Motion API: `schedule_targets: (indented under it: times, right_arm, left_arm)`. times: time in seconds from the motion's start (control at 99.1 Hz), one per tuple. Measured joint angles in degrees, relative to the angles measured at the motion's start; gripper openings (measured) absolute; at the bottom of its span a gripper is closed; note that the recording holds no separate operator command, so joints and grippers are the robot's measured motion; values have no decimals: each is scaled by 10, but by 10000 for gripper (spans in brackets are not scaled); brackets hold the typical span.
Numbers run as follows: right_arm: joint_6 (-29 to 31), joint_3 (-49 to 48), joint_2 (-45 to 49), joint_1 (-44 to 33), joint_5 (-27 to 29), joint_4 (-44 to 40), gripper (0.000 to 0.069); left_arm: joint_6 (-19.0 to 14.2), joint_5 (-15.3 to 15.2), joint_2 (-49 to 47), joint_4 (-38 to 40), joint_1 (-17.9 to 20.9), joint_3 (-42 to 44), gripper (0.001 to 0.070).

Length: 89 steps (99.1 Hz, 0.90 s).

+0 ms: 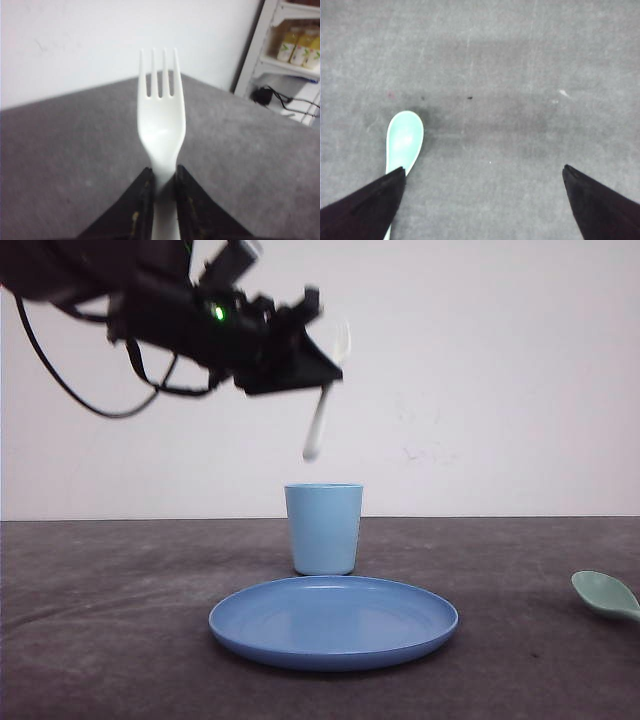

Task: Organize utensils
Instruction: 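Lift the white fork with the left gripper toward the cup, then lower the fork into the light blue cup and open the left gripper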

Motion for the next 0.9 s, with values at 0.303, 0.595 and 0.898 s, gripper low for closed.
schedule_targets:
  times: [0.303, 0.595, 0.898]
  right_arm:
    - [0, 0, 0, 0, 0, -7, 631]
    - [0, 0, 0, 0, 0, -8, 631]
    - [0, 0, 0, 0, -2, -8, 631]
  left_arm:
    - [2, 14, 56, 13, 0, 0, 40]
    - [21, 14, 71, -1, -1, 0, 40]
    - [40, 14, 72, -18, -1, 0, 40]
